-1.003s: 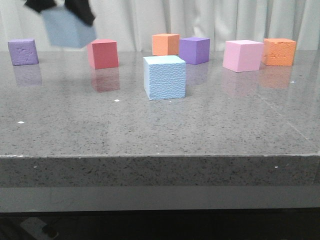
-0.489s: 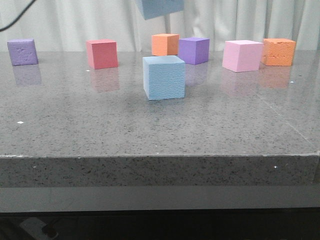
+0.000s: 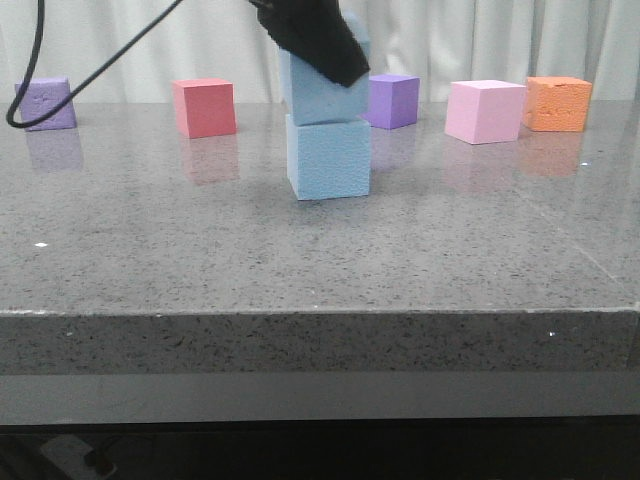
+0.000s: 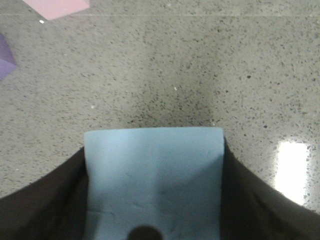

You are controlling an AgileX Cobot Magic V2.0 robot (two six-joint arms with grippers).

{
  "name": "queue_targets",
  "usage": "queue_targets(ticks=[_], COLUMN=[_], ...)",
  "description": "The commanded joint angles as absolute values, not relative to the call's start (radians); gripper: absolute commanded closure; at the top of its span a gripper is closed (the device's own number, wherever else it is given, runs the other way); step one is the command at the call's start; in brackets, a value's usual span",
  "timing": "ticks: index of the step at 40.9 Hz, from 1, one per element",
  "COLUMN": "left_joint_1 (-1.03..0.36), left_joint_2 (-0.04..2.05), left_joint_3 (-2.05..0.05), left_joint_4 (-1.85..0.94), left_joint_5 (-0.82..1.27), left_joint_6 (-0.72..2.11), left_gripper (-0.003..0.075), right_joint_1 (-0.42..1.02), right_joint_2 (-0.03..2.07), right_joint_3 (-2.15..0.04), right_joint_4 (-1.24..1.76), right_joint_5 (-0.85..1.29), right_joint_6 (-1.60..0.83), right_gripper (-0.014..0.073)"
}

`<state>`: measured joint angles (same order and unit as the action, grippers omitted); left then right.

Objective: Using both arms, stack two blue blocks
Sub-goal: 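Lower the cube onto the placed cube and open the left gripper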

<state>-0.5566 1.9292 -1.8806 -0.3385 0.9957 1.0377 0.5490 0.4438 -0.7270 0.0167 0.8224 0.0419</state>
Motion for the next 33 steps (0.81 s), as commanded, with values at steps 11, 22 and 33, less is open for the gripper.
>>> queue_targets(ticks=[11, 22, 33], left_joint_1=[-0.563, -0.563, -0.563], left_joint_2=[1.876, 1.876, 1.876], left_joint_3=[-1.914, -1.914, -1.914], left_joint_4=[-0.366, -0.366, -0.37], left_joint_5=[0.969, 0.931, 0.93], left_joint_6=[1.037, 1.037, 1.037], left_gripper=[0.0408, 0.04, 0.0262], right_joint_1=[0.549, 0.549, 0.549], right_joint_2=[0.449, 0.449, 0.449], right_joint_3=[-0.75, -0.75, -0.75], right_joint_4=[0.02, 0.02, 0.02], right_joint_5=[0.755, 0.755, 0.755], right_joint_6=[0.033, 0.033, 0.033], right_gripper=[-0.0007, -0.0007, -0.0007])
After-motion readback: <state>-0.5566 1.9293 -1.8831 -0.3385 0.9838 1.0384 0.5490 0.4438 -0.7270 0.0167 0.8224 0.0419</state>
